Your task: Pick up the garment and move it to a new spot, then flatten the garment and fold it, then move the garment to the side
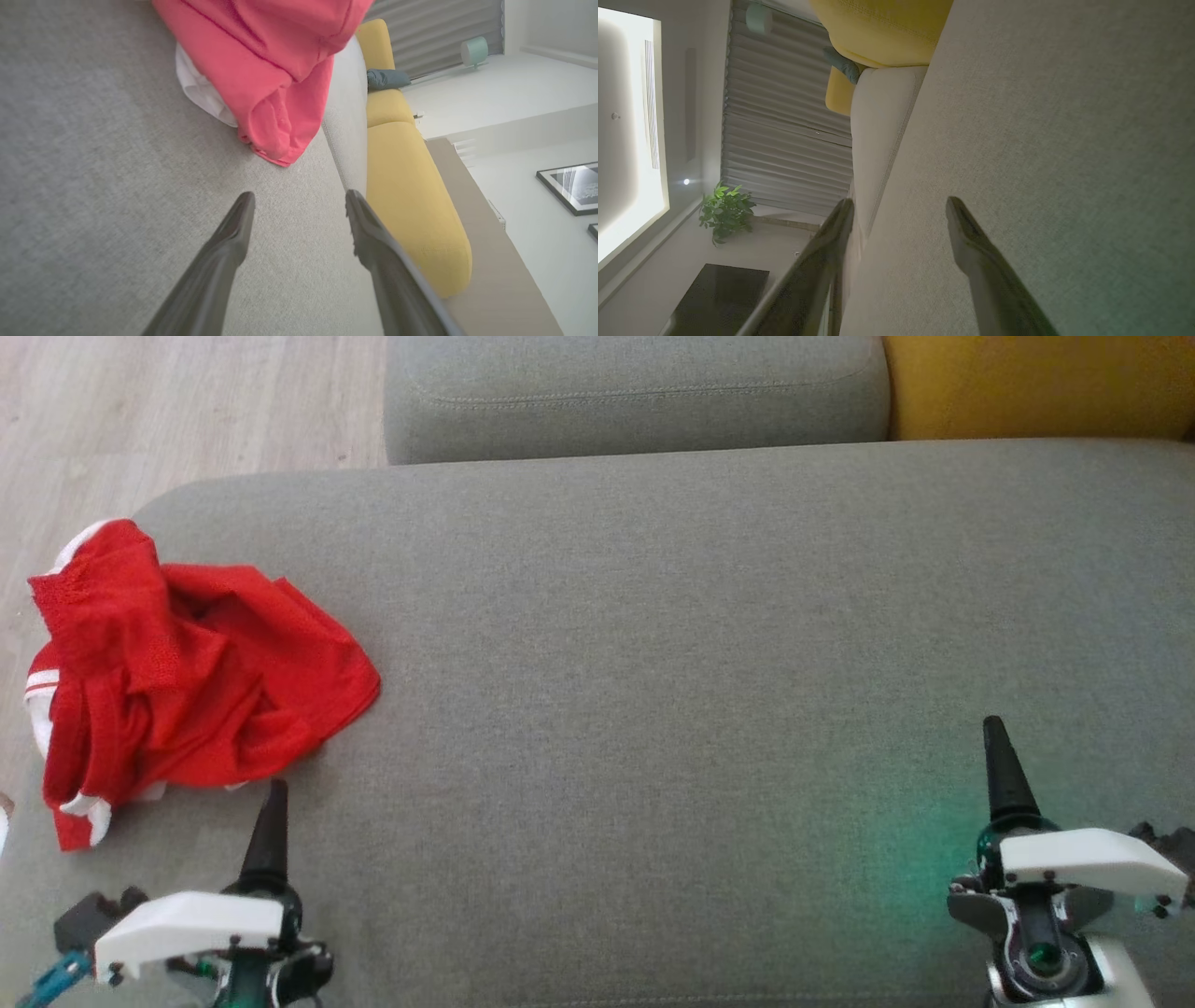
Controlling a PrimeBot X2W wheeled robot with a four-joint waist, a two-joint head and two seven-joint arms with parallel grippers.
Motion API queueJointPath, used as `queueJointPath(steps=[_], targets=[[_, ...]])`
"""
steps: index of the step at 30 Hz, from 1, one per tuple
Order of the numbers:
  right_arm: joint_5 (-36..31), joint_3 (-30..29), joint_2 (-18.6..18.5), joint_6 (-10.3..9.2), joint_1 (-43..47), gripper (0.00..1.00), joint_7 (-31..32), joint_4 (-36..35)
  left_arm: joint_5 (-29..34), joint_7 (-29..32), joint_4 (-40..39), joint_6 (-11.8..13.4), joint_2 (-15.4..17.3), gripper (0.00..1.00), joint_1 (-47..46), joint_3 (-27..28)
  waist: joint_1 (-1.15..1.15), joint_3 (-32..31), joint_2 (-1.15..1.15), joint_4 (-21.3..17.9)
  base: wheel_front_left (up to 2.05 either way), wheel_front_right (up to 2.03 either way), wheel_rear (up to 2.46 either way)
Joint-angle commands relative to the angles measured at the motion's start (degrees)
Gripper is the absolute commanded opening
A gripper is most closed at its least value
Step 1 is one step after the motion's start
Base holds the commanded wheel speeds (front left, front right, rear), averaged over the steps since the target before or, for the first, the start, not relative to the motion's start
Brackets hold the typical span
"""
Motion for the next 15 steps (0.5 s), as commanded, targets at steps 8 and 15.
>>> queueJointPath(steps=[8, 15], targets=[[-8.47, 1.94, -1.11, 0.15, -4.52, 1.00, -2.23, -1.14, 9.07, -1.92, -1.78, 1.14, 0.73, 1.00, -4.18, -0.49, 0.00, 0.27, 0.00, -0.03, 0.00, 0.00, 0.00], [-14.00, 2.79, -0.95, 0.18, -5.44, 1.00, -3.41, -0.32, 14.73, -3.09, -1.53, 2.10, 0.79, 1.00, -4.80, -1.38, 0.00, 0.46, 0.00, 0.21, 0.00, 0.00, 0.00]])
